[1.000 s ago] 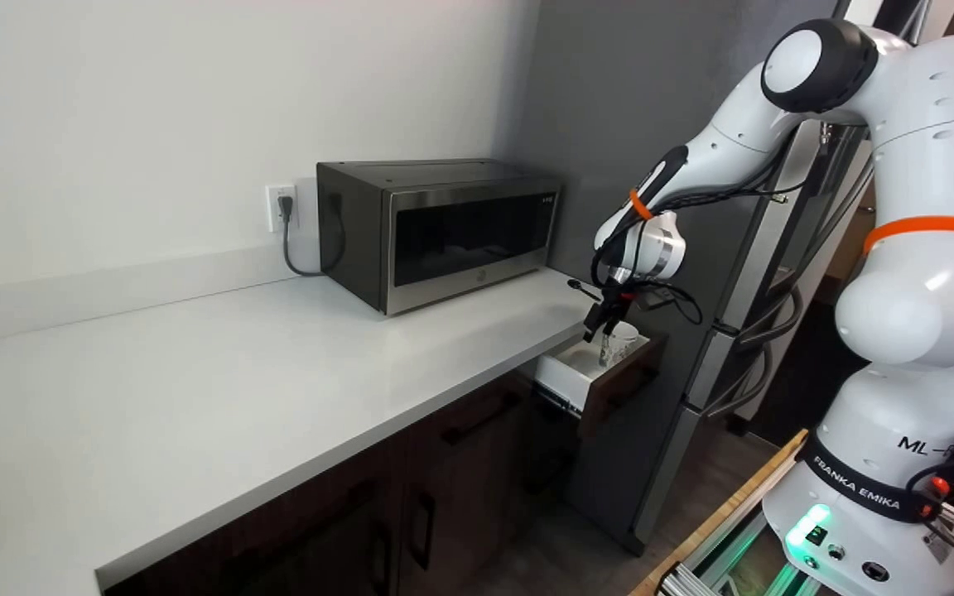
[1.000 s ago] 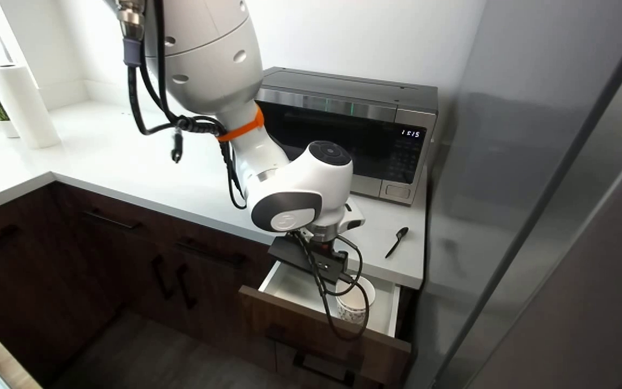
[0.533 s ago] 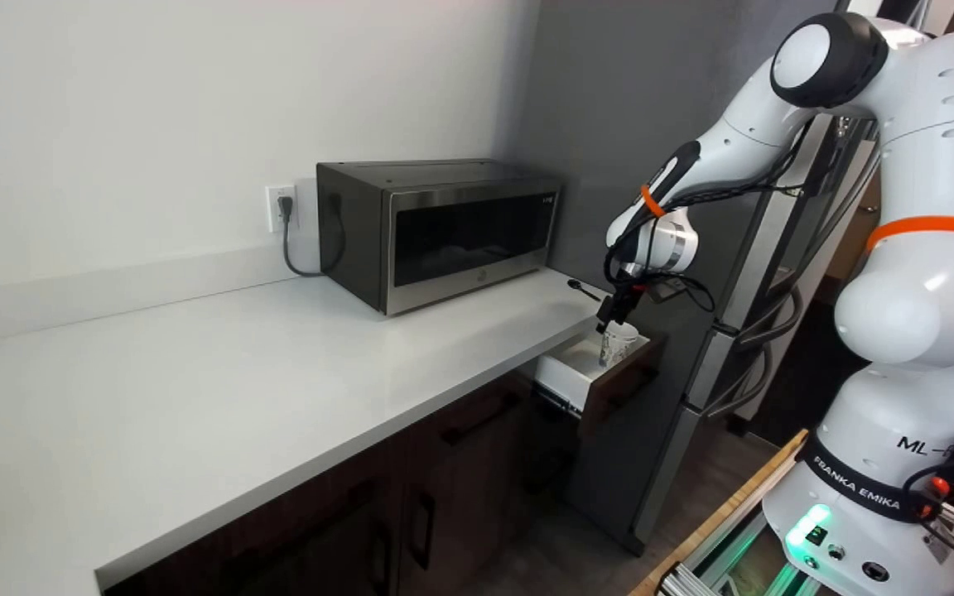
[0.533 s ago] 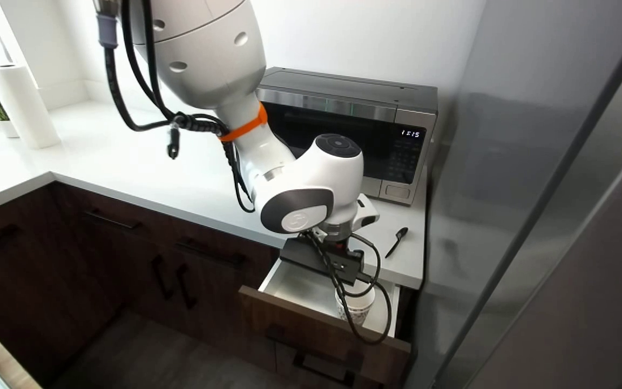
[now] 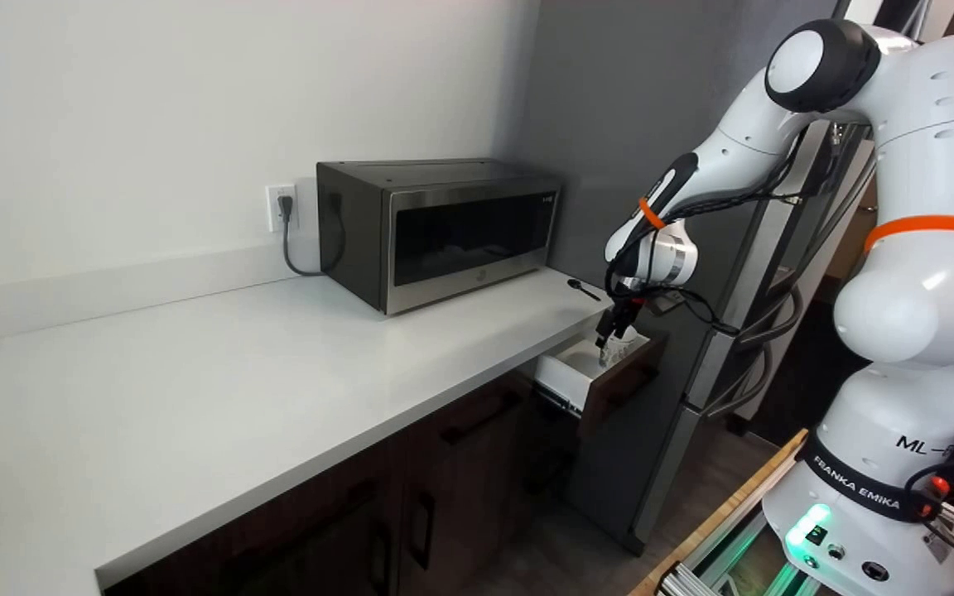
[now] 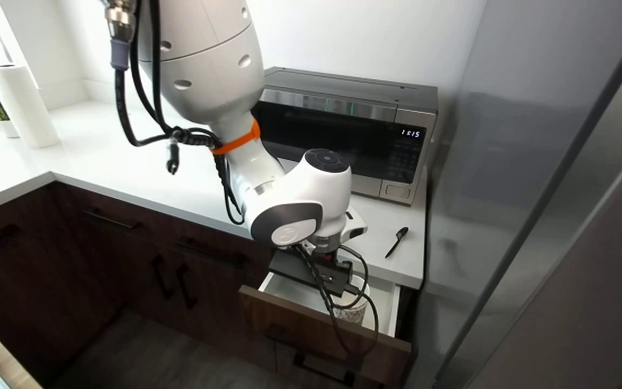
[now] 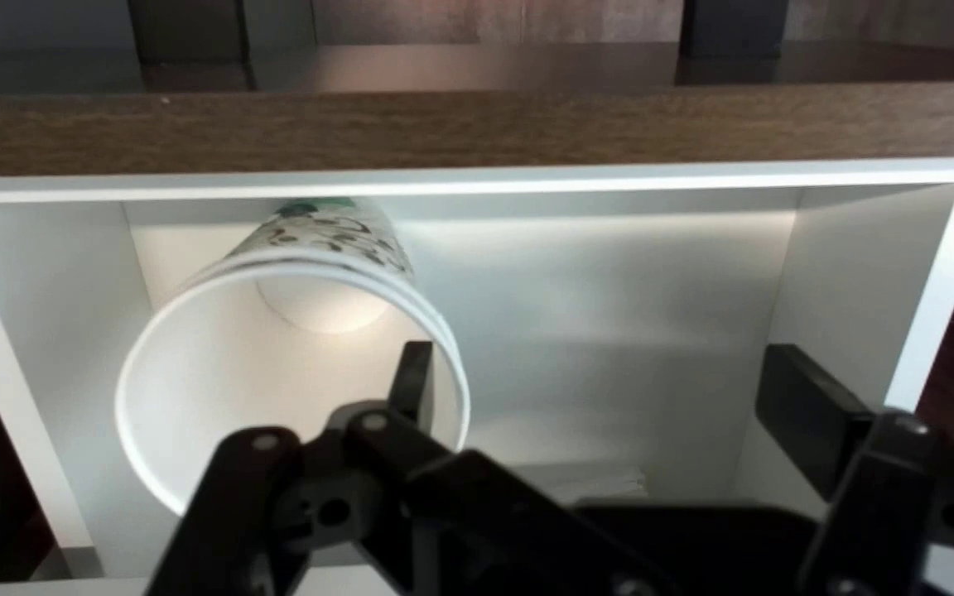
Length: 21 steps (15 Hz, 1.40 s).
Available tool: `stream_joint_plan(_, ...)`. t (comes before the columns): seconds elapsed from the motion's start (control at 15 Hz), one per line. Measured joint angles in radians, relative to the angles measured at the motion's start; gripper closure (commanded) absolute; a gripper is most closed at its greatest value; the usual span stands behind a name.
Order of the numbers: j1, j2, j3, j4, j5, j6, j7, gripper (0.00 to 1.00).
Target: Put the cups together, lay them down, and then close the drawer
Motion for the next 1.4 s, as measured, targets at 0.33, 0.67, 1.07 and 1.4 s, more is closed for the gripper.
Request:
stream_joint_plan(0.33, 0.0, 0.002, 0.053, -0.015, 0.0, 0.006, 0.0, 0.0)
stream_joint_plan(0.67, 0.015, 0.002, 0.087, -0.038, -0.004, 0.006, 0.0, 0.0)
stream_joint_plan(1.07, 0.058, -0.042, 0.018, -0.055, -0.074, 0.076, 0.064, 0.0)
stream_joint_plan(1.4, 0.108, -0.055, -0.121, -0.055, -0.186, 0.11, 0.193, 0.0)
